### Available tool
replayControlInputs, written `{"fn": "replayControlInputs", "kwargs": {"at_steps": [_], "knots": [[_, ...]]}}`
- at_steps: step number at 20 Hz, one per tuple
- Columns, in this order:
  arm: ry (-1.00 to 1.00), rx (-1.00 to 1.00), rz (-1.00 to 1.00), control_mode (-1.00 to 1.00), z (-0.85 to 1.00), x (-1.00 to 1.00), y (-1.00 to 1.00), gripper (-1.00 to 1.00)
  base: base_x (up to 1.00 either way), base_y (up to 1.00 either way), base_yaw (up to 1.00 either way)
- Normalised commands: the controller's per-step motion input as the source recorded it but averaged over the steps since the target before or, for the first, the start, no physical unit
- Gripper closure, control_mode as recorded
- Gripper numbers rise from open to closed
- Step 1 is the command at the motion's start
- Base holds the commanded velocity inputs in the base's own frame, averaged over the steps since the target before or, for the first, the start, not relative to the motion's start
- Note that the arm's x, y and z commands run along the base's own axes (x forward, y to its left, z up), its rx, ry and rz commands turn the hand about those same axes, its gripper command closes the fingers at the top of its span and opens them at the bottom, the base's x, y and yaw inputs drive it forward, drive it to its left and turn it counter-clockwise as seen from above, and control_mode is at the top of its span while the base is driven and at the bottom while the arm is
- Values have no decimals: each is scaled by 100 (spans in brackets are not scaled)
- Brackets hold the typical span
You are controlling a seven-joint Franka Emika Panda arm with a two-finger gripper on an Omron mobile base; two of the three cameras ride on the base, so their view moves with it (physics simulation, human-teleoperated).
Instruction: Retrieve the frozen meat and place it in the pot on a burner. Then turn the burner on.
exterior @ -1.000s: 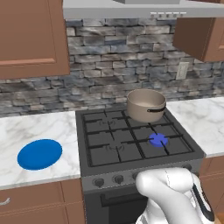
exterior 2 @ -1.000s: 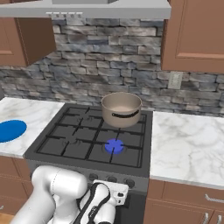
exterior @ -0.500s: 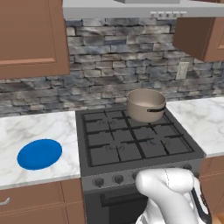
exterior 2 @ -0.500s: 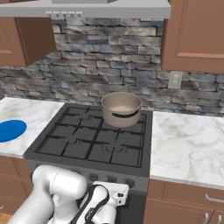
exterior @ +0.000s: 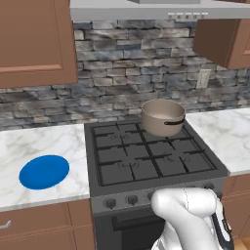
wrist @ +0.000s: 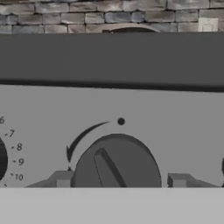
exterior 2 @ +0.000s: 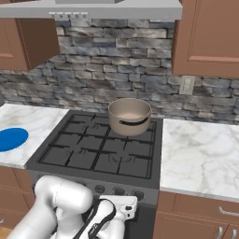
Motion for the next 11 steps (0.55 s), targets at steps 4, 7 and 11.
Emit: {"fn": "replayControlInputs", "kwargs": {"at_steps": [4, 7, 11], "knots": [[-23, -96, 16, -100, -71, -51, 21, 100, 0, 0, 0], [-20, -96, 16, -100, -70, -42, 18, 100, 0, 0, 0], [-9, -93, 14, -100, -73, -27, 9, 100, 0, 0, 0]]}}
